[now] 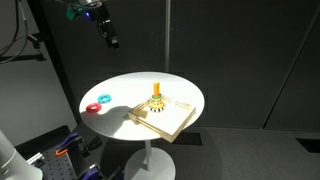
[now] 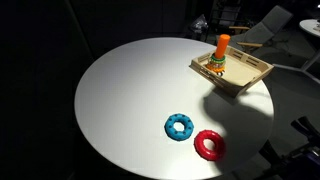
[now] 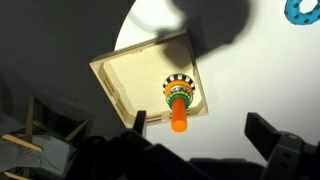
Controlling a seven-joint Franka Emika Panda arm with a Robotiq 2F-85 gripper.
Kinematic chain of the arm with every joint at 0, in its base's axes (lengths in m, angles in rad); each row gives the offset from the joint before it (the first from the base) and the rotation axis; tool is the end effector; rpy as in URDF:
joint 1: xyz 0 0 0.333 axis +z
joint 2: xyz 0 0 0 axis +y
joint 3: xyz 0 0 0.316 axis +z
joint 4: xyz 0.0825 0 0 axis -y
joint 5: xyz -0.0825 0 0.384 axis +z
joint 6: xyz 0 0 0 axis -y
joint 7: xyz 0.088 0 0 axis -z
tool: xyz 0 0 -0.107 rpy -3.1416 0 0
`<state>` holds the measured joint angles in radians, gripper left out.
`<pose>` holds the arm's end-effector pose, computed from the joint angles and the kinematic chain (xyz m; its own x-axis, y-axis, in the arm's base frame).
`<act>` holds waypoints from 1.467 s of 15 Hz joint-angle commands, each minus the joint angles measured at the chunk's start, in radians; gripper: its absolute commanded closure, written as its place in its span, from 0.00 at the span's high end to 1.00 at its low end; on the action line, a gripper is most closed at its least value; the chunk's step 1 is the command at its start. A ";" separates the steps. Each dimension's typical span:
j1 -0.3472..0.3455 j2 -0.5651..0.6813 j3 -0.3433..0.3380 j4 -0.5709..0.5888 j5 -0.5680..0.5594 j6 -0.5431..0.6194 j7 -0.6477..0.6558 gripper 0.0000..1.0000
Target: Pick up the green ring from the ring holder and put it on the table
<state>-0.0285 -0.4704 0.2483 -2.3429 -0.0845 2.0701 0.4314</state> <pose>0.4199 0.0996 0.5232 0.9548 -0.1748 0.2404 -0.2033 -0.9741 0.0994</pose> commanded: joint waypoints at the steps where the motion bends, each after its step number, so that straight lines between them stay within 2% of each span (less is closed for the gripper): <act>1: -0.010 0.100 -0.030 0.082 -0.021 0.034 0.019 1.00; 4: -0.007 0.170 -0.071 0.110 0.009 0.096 0.007 1.00; 10: 0.035 0.297 -0.147 0.171 0.181 0.186 -0.085 1.00; 11: 0.027 0.256 -0.137 0.120 0.133 0.189 -0.048 1.00; 16: 0.038 0.292 -0.146 0.150 0.155 0.191 -0.058 1.00; 22: 0.026 0.356 -0.154 0.128 0.090 0.249 -0.037 1.00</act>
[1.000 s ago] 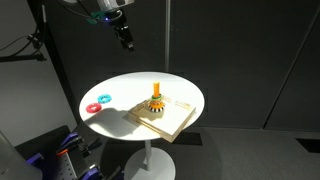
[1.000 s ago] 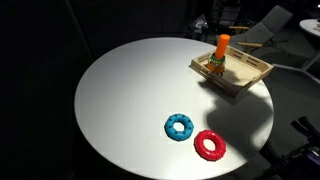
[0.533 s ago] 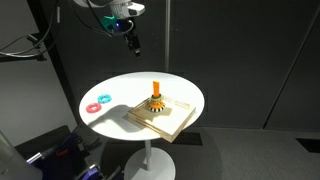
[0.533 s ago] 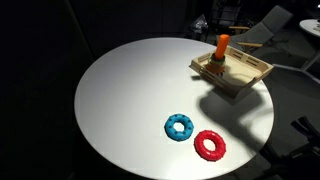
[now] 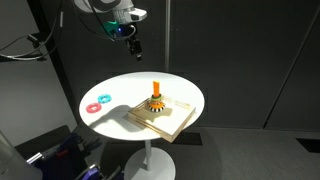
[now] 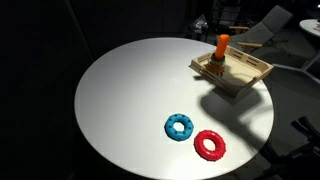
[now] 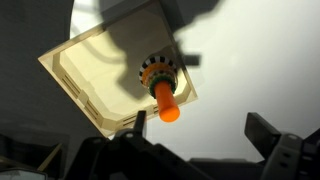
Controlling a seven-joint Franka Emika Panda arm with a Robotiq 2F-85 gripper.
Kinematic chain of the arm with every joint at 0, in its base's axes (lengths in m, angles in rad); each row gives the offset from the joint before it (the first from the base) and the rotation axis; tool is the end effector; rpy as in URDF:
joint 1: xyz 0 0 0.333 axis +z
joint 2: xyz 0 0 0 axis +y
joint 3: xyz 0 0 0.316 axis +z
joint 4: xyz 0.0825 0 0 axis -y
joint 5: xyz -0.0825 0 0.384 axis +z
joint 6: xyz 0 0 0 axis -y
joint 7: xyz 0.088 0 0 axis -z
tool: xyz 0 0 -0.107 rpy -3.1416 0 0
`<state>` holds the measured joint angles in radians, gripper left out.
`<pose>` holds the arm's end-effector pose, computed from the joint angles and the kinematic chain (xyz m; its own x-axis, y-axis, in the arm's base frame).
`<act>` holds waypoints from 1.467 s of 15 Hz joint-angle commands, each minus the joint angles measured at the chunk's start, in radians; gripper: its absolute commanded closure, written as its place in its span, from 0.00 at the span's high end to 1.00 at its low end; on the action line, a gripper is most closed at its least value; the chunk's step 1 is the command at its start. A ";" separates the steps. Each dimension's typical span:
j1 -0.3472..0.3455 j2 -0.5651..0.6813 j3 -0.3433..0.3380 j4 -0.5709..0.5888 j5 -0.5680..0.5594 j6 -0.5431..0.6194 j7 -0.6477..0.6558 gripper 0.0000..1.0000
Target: Pick up the green ring from the ring holder and put it on the table
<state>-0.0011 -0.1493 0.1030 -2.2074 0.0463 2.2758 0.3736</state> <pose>0.5187 0.0556 0.4650 0.9356 -0.2970 0.1909 -0.2820 -0.9540 -0.1023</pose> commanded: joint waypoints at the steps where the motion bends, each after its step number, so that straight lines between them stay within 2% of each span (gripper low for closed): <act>1: 0.000 0.050 -0.011 -0.012 -0.058 0.064 0.025 1.00; 8: 0.016 0.189 -0.027 -0.059 -0.179 0.275 0.092 1.00; 13: 0.046 0.295 -0.072 -0.056 -0.274 0.402 0.163 1.00; 22: 0.146 0.441 -0.172 0.005 -0.279 0.509 0.167 1.00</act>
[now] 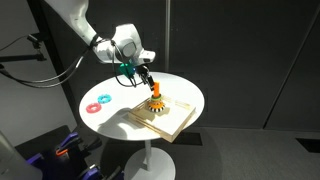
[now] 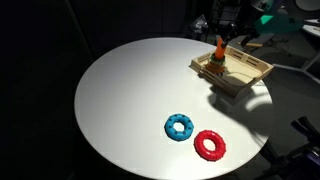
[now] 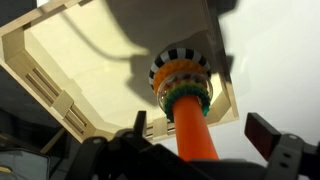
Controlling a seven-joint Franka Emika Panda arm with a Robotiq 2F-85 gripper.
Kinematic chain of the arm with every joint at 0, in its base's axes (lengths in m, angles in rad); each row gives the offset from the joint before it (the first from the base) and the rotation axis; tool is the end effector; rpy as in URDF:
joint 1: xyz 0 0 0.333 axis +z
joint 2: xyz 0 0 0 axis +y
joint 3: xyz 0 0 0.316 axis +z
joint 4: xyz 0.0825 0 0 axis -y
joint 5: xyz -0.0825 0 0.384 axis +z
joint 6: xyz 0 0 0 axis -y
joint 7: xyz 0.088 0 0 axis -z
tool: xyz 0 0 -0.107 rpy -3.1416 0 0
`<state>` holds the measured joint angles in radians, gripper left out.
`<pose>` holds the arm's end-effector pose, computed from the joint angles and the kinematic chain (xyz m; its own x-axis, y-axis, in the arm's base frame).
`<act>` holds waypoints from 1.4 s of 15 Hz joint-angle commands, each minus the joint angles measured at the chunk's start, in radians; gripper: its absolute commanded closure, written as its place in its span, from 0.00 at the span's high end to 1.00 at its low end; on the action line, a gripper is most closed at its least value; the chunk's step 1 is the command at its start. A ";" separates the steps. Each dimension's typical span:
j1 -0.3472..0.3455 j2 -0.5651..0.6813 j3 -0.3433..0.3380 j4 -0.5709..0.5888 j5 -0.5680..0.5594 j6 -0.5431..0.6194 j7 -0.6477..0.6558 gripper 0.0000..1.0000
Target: Pick up the green ring from the ring holder and put it on the table
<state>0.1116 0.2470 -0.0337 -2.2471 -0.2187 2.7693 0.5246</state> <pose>0.5652 0.0537 0.2830 0.9260 -0.2394 0.2919 -0.2478 -0.9688 -0.0084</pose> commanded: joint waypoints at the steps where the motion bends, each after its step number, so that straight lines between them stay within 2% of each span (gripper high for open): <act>1: 0.044 0.060 -0.048 0.055 -0.019 0.020 0.016 1.00; 7: 0.077 0.145 -0.094 0.121 0.005 0.026 -0.003 1.00; 21: 0.100 0.277 -0.097 0.233 0.066 0.033 -0.040 1.00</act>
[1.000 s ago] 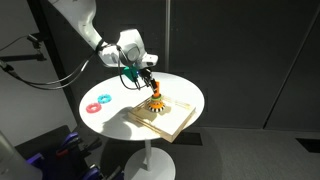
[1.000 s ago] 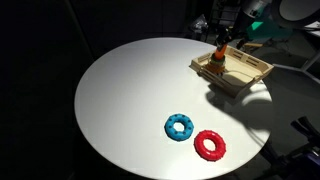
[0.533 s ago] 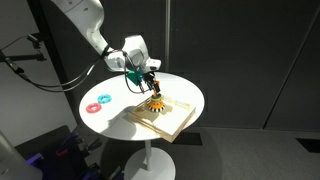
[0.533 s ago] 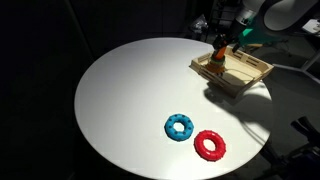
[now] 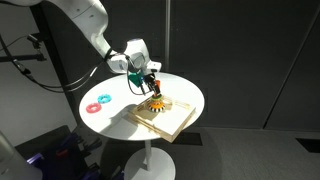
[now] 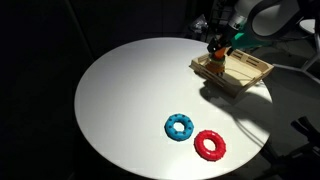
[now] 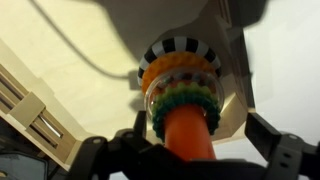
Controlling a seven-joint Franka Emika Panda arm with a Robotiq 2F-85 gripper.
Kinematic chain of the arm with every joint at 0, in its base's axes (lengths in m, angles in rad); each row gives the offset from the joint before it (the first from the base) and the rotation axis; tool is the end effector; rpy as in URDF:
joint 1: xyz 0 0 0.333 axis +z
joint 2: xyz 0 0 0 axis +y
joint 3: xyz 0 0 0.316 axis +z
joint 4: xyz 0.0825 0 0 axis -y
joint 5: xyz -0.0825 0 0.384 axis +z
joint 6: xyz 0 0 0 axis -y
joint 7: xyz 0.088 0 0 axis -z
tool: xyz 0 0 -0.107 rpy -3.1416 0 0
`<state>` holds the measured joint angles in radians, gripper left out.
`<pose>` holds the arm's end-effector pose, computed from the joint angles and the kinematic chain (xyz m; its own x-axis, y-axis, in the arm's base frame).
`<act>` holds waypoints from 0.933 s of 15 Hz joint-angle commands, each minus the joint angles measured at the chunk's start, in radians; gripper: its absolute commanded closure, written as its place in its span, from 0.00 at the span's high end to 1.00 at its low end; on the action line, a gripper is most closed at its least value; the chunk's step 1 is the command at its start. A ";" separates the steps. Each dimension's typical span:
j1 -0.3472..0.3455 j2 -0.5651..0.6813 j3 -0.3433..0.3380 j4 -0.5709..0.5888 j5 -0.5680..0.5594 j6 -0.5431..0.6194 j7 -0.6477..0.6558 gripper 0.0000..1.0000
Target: Pick up the green ring from the ring holder and put it on the table
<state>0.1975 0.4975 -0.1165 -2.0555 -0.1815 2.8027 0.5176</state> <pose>0.6135 0.0606 0.2168 0.9311 -0.2366 0.2778 -0.2519 -0.9676 0.0202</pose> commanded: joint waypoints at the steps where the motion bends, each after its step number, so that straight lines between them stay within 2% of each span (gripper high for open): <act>1: 0.015 0.031 -0.016 0.048 0.029 -0.001 -0.034 1.00; 10: 0.036 0.038 -0.039 0.055 0.019 -0.012 -0.024 0.98; 11: 0.040 0.037 -0.044 0.055 0.017 -0.013 -0.022 0.75; 13: 0.047 0.035 -0.051 0.054 0.014 -0.015 -0.019 0.70; 14: 0.051 0.034 -0.055 0.053 0.013 -0.015 -0.018 0.61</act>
<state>0.2252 0.5285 -0.1467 -2.0187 -0.1813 2.8024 0.5138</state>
